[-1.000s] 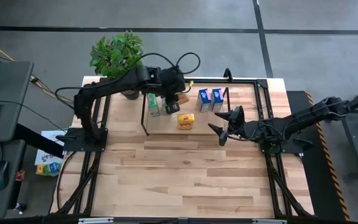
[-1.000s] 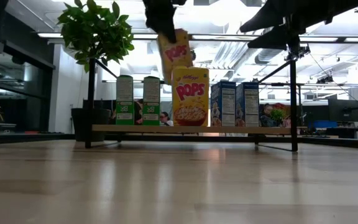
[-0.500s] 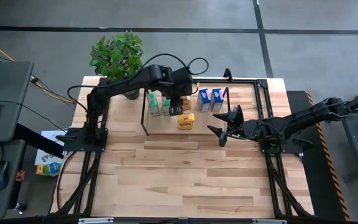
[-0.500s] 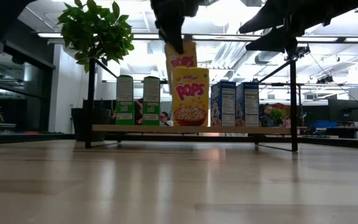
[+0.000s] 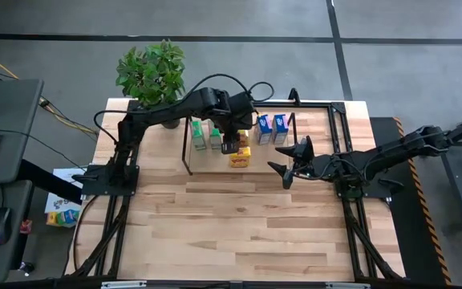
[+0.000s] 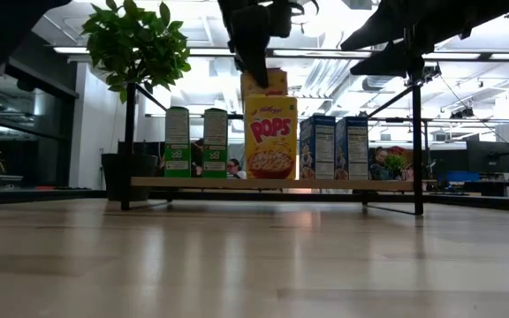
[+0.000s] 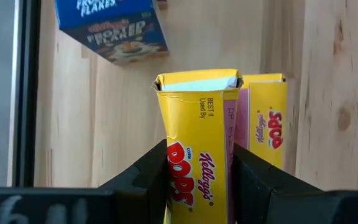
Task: Stack cereal on shelf
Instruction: Put the yellow cereal box aligned with the other yellow cereal box on the shelf
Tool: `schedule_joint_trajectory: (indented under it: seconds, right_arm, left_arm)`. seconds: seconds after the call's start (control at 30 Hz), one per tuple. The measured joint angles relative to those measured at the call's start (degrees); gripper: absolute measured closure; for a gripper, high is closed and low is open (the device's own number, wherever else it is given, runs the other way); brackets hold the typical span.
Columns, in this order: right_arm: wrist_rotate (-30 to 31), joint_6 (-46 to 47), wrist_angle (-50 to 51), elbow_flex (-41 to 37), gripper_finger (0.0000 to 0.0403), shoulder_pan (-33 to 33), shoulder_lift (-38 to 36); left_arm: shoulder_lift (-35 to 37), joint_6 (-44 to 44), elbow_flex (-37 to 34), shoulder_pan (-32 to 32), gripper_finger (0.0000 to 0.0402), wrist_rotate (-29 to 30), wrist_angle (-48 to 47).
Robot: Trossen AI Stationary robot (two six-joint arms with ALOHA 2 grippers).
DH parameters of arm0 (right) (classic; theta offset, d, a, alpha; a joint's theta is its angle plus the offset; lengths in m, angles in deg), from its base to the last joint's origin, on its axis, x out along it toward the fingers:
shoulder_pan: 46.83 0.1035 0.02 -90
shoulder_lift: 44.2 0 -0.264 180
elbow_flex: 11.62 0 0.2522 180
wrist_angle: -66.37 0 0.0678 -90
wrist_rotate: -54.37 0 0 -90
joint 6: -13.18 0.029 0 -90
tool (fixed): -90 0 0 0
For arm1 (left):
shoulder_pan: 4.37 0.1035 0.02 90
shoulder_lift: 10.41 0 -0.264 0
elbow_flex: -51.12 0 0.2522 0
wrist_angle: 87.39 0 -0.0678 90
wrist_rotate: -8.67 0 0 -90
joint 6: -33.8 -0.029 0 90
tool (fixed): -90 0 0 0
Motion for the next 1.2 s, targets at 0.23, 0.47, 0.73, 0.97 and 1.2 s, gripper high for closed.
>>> schedule_joint_trajectory:
  seconds: [0.23,0.47,0.73,0.97,1.2]
  right_arm:
    - [0.0,0.2,0.3,0.0,0.0107,0.0,0.0]
    - [0.0,-0.1,0.3,0.0,0.0107,0.0,0.0]
    - [0.0,0.0,0.3,0.0,0.0107,0.0,0.0]
    - [0.0,0.0,0.3,0.0,0.0107,0.0,0.0]
    - [0.0,0.0,0.3,0.0,0.0107,0.0,0.0]
  left_arm:
    - [-2.9,-0.8,0.0,0.0,0.0275,0.1,-1.1]
    - [-4.6,-1.5,0.0,-0.1,0.0275,0.1,-0.9]
    - [-4.6,-0.9,0.0,-0.4,0.0275,-0.2,0.1]
    - [-4.6,-0.9,0.0,-0.5,0.0273,-1.4,-0.2]
    - [-4.6,-1.4,0.0,-0.5,0.0233,-1.3,0.2]
